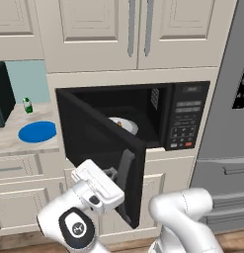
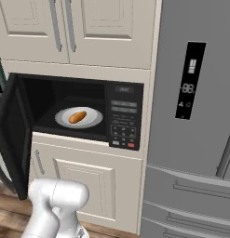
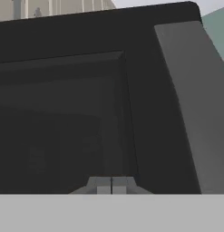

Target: Pick the hotdog bun from the counter and place it in the microwave. Then turn on the microwave.

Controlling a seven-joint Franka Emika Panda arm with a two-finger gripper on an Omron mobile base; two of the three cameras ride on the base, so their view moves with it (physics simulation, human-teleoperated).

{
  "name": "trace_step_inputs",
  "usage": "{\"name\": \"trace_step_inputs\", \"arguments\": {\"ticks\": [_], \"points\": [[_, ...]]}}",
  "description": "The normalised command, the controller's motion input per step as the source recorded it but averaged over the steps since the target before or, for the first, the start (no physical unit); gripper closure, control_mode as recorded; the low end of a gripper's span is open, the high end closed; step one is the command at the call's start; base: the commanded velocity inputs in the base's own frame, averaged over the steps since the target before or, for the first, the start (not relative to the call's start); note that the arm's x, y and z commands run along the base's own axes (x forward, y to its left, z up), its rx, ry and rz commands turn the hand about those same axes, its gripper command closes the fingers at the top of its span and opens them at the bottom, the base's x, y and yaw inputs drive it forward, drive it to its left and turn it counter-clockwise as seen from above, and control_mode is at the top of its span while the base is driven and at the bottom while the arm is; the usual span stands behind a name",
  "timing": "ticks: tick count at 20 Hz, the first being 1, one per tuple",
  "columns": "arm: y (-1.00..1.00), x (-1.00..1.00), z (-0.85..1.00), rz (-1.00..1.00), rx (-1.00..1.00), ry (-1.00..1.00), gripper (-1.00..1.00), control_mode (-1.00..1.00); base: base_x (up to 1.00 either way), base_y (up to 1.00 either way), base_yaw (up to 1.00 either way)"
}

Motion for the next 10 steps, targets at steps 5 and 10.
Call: {"name": "trace_step_inputs", "arguments": {"ticks": [5,10], "points": [[-0.65,0.0,0.0,0.19,0.0,-0.04,1.0,-1.0,0.0,0.0,0.0],[-0.63,0.0,0.0,0.17,0.0,-0.04,1.0,-1.0,0.0,0.0,0.0]]}}
